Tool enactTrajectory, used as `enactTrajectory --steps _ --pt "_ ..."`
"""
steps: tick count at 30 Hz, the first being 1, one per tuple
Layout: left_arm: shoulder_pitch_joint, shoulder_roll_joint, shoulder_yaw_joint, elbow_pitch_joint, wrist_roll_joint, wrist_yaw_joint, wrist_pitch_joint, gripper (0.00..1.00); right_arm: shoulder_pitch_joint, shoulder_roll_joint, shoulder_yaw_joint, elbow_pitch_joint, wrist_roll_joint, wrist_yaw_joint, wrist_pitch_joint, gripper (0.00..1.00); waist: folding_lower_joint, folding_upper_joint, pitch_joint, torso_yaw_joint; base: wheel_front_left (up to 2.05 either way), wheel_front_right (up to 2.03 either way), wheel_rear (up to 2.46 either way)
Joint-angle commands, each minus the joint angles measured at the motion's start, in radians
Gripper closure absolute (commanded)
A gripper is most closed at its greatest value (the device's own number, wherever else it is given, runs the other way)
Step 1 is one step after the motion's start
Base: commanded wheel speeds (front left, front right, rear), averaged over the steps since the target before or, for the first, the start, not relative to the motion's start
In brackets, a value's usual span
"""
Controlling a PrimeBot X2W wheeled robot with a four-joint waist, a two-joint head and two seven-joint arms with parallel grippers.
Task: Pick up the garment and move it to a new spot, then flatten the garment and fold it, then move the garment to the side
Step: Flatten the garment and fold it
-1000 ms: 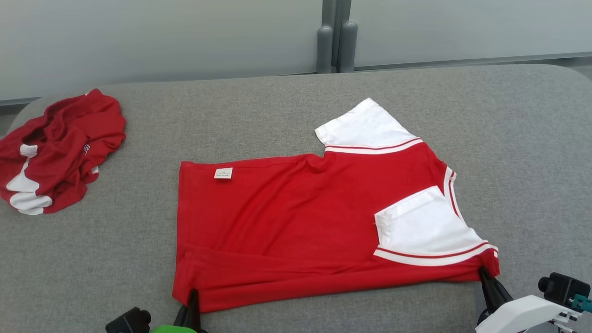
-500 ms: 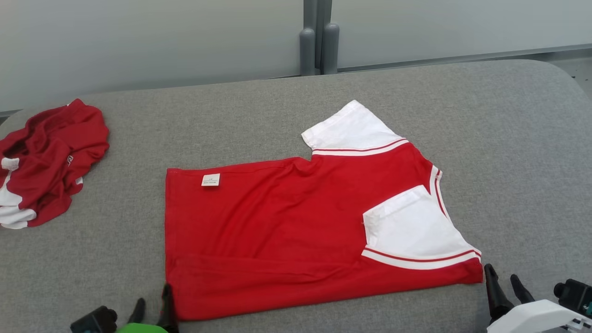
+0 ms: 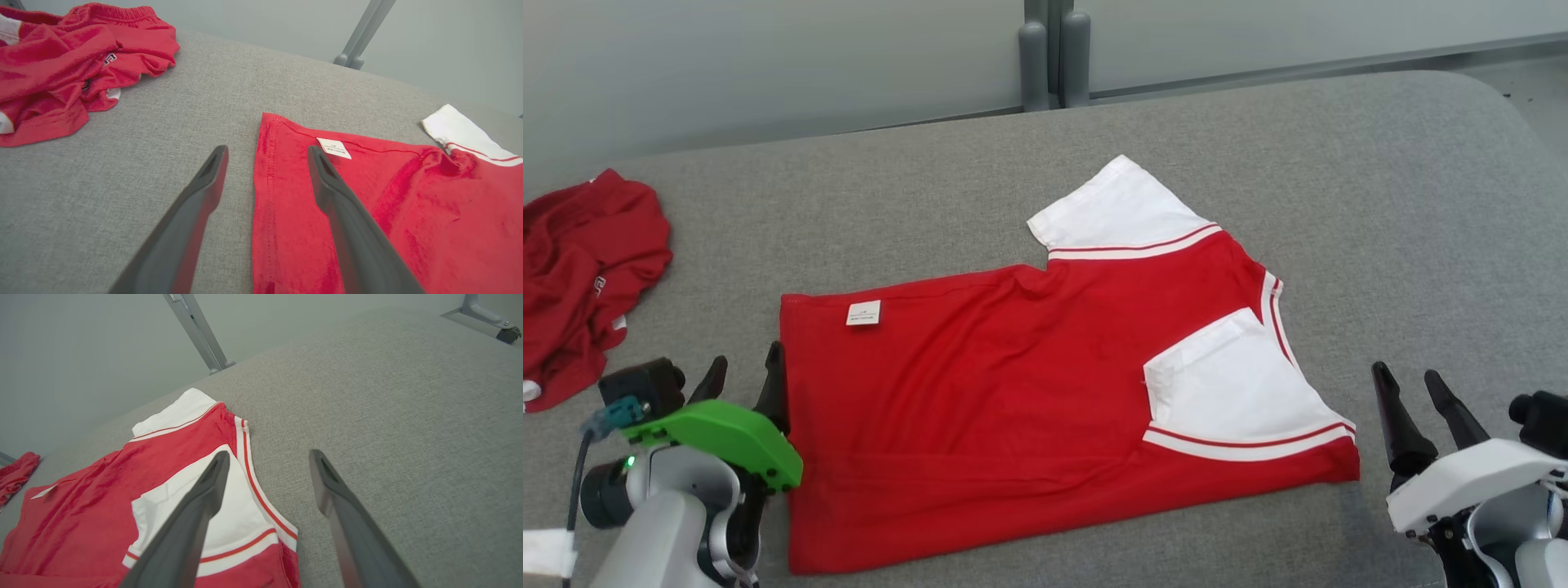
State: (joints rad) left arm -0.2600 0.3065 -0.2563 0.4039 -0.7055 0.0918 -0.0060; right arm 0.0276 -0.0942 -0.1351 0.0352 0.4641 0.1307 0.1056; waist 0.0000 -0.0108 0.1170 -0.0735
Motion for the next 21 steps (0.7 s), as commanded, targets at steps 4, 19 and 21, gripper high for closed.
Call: enactTrajectory --steps 4,19,21 --pt "-0.126 0.026 -0.029 0.068 0.032 -0.012 0.056 0.00 -0.051 -0.044 0.041 -0.053 0.018 0.000 0.038 0.00 0.0000 0.0108 0.069 -0.043 0.00 0.00 0.00" --pt "-0.374 0.052 -0.092 0.338 0.087 -0.036 0.151 0.00 -0.131 -0.101 0.147 -0.050 0.062 0.000 0.040 0.00 0.0000 0.0108 0.161 -0.099 0.00 0.00 0.00" --pt "-0.385 0.054 -0.098 0.359 0.086 -0.045 0.162 0.00 -0.131 -0.106 0.155 -0.043 0.067 0.000 0.034 0.00 0.0000 0.0108 0.161 -0.100 0.00 0.00 0.00"
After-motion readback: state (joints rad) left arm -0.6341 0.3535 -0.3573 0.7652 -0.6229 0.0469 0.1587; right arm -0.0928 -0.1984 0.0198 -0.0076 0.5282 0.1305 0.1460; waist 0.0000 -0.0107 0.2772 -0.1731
